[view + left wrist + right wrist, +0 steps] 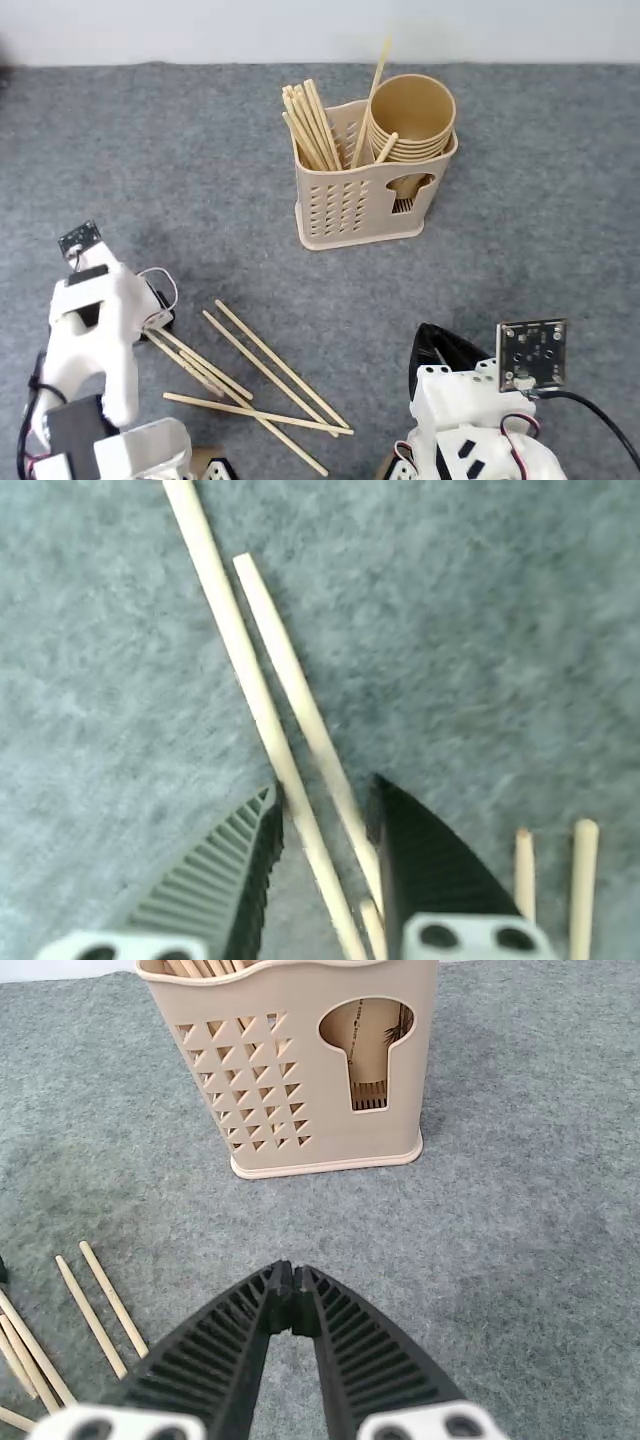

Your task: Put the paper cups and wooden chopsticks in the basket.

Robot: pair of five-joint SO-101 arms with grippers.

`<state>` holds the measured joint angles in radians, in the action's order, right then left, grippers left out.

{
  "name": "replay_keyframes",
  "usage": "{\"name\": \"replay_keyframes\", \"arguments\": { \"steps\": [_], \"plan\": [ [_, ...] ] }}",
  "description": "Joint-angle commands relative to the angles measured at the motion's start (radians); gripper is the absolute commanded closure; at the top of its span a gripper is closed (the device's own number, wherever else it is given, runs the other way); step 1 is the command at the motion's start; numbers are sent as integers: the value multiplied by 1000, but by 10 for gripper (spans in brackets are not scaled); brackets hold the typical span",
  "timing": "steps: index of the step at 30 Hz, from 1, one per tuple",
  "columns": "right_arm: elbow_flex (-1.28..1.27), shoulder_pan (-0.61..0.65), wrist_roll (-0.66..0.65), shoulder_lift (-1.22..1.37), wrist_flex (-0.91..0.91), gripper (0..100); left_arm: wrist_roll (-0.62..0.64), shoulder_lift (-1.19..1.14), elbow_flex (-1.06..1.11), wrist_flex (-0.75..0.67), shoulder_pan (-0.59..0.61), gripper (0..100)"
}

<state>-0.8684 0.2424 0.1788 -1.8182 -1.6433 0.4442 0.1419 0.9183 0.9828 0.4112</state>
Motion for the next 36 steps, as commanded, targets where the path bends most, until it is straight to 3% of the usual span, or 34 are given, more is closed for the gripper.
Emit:
{"name": "replay_keyframes", "arguments": {
  "steps": [1,7,13,28,36],
  "plan": [
    [2,-10,-9,2,-2,990,17,2,65,-141,0,867],
    [2,-10,-9,2,-2,990,49,2,62,-138,0,990],
    [2,-10,-9,2,-2,990,51,3,35,-114,0,987],
    [2,-10,-8,2,-1,990,51,3,-582,470,-15,988],
    [2,-10,-8,2,1,990,52,5,-898,660,-186,988]
  ]
}}
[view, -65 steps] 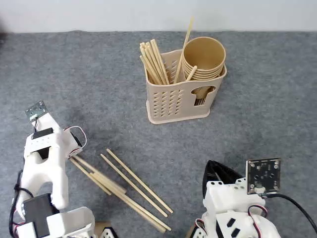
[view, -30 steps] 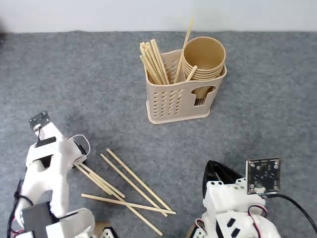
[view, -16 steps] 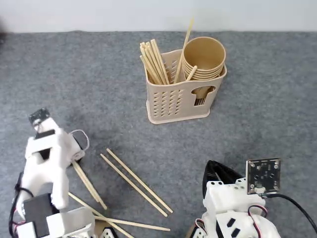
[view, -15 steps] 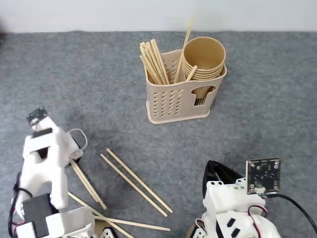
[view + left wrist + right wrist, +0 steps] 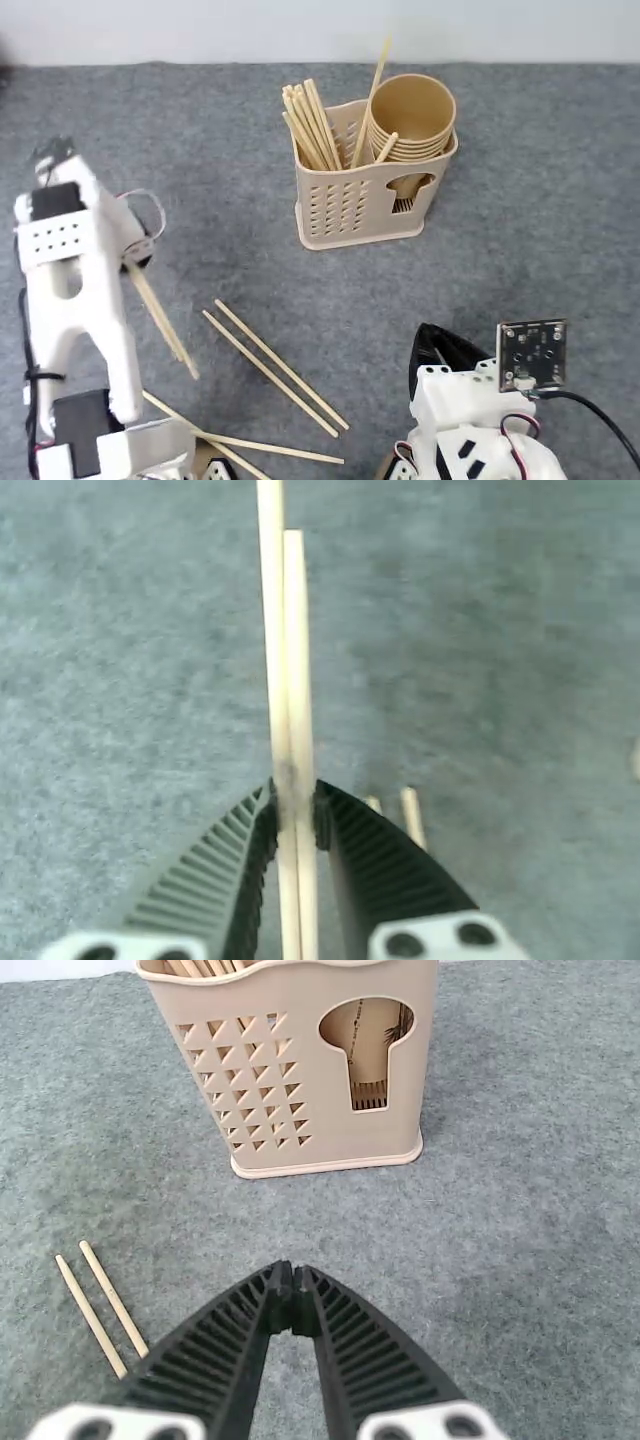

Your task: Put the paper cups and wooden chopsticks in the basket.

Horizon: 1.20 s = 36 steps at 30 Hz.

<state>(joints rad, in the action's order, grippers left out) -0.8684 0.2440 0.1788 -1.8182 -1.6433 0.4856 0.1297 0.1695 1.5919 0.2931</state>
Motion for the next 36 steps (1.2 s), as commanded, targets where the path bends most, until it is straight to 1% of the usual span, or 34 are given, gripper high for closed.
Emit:
{"name": "replay_keyframes", "arguments": {
  "steps": [1,8,13,15,18,21,26,30,33,36],
  "plan": [
    [2,-12,-8,2,1,990,11,17,-196,63,-89,988],
    [2,-12,-8,2,1,990,11,17,-476,74,-206,988],
    [2,-12,-8,2,1,990,8,15,-647,68,-321,988],
    [2,-12,-8,2,1,990,8,15,-693,46,-364,988],
    [2,-12,-8,2,1,990,8,15,-722,-25,-410,988],
    [2,-12,-8,2,1,990,8,9,-722,-132,-443,988],
    [0,-12,-6,2,2,990,8,5,-693,-368,-511,988],
    [0,-12,-6,2,4,990,8,5,-576,-609,-555,988],
    [0,-12,-6,2,2,990,6,5,-464,-801,-557,987],
    [0,-12,-6,2,2,990,5,5,-364,-961,-552,987]
  ]
}}
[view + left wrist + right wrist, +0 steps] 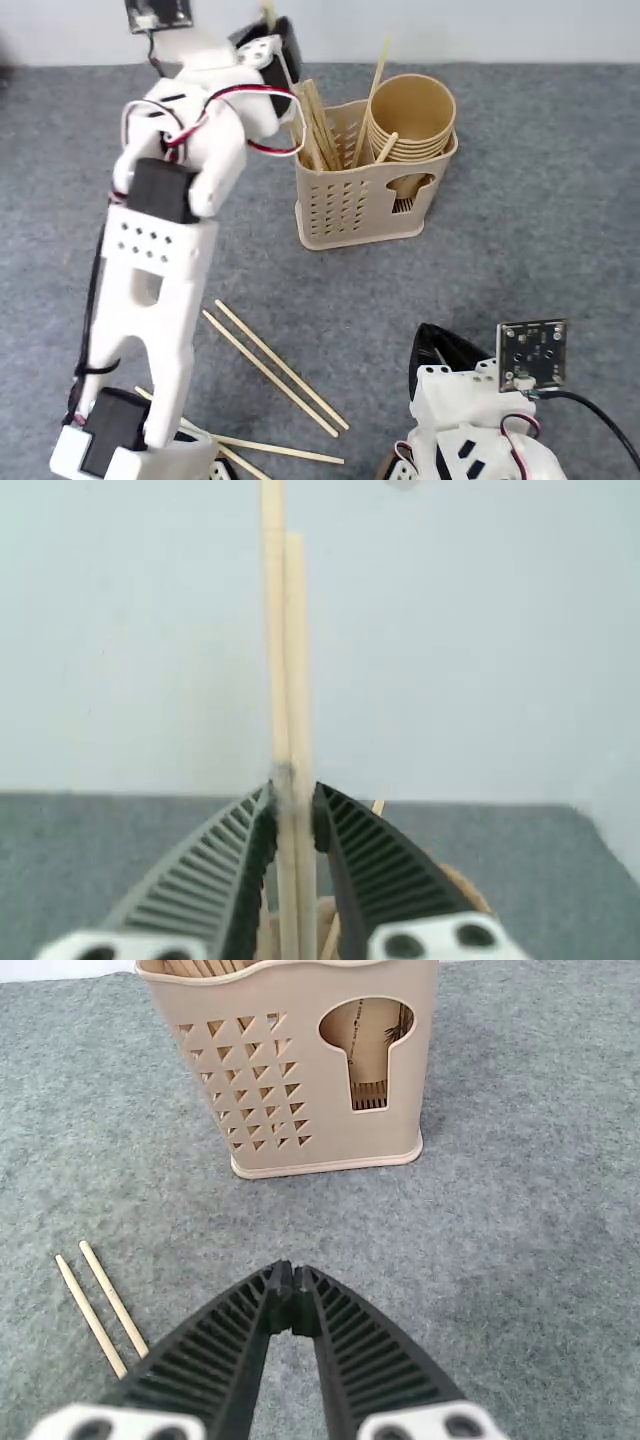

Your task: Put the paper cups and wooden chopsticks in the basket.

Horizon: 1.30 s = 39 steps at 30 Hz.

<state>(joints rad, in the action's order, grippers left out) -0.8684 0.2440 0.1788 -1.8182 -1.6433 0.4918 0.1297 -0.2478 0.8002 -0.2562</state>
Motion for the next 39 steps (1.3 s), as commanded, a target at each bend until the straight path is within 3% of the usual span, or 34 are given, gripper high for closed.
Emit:
{"name": "replay_keyframes", "arguments": {
  "steps": [1,9,13,20,27,39],
  "plan": [
    [0,-12,-6,2,2,990,-2,5,84,-219,-3,987],
    [0,-12,-6,2,2,990,-5,5,318,-446,-8,987],
    [0,-12,-6,2,2,990,-63,5,403,-448,-8,979],
    [0,-12,-6,2,2,990,-80,17,440,-374,-9,851],
    [-2,-12,-6,2,1,990,6,17,266,-94,-2,852],
    [-15,-15,-6,8,12,990,181,17,-191,698,0,852]
  ]
}}
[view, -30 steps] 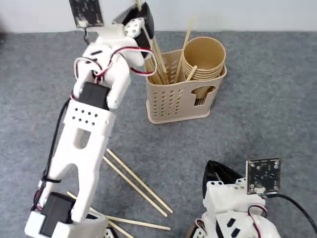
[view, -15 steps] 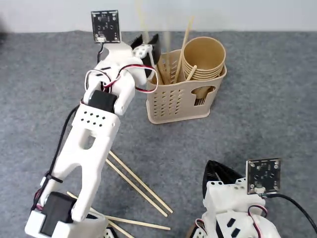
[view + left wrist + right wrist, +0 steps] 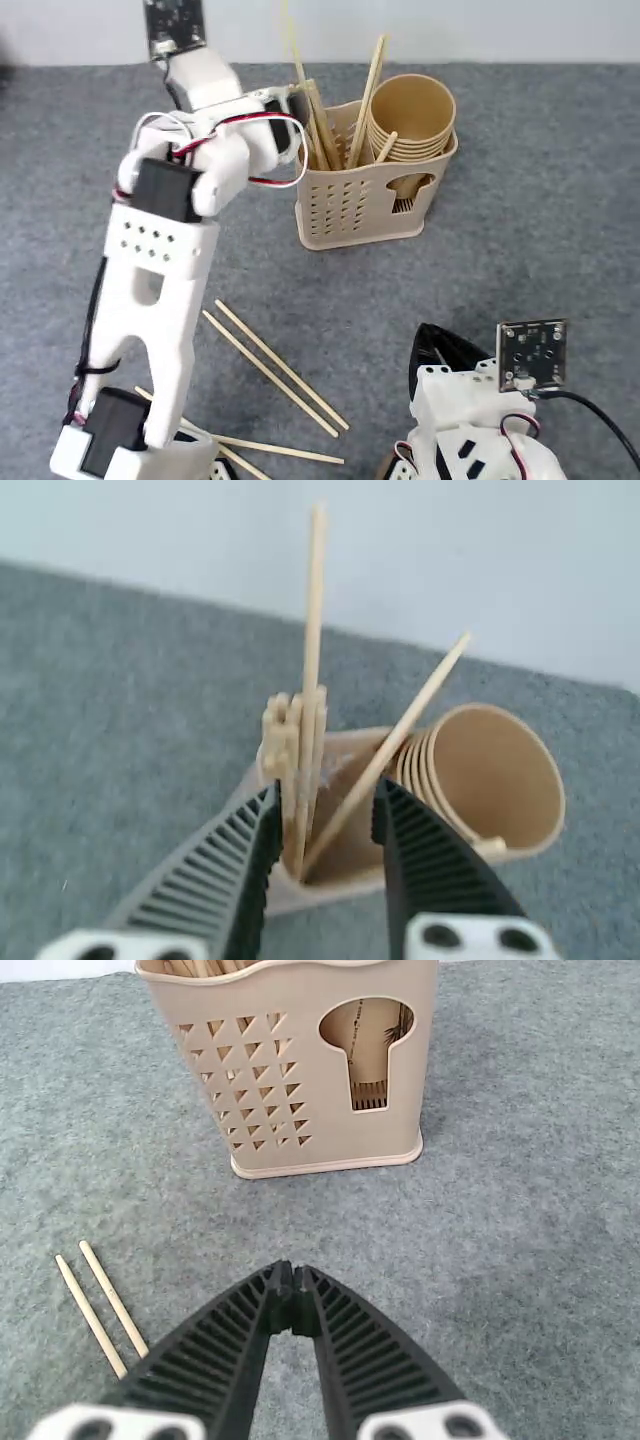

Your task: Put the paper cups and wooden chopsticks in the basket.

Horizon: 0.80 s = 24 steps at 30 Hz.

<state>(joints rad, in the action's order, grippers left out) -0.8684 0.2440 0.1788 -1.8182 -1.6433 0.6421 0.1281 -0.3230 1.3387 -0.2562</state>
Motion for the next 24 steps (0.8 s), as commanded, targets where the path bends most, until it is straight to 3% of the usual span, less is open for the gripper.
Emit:
{"name": "replay_keyframes", "arguments": {
  "steps": [1,6,10,14,24],
  "plan": [
    [-29,-13,-8,8,27,990,31,18,-136,212,0,852],
    [-89,-12,-14,8,88,990,29,18,-186,413,0,852],
    [-95,-12,-15,10,84,991,31,64,-125,416,32,889],
    [-109,-12,-15,24,81,991,31,203,38,414,35,990],
    [-104,-12,-9,102,84,991,31,575,645,379,43,877]
  ]
}}
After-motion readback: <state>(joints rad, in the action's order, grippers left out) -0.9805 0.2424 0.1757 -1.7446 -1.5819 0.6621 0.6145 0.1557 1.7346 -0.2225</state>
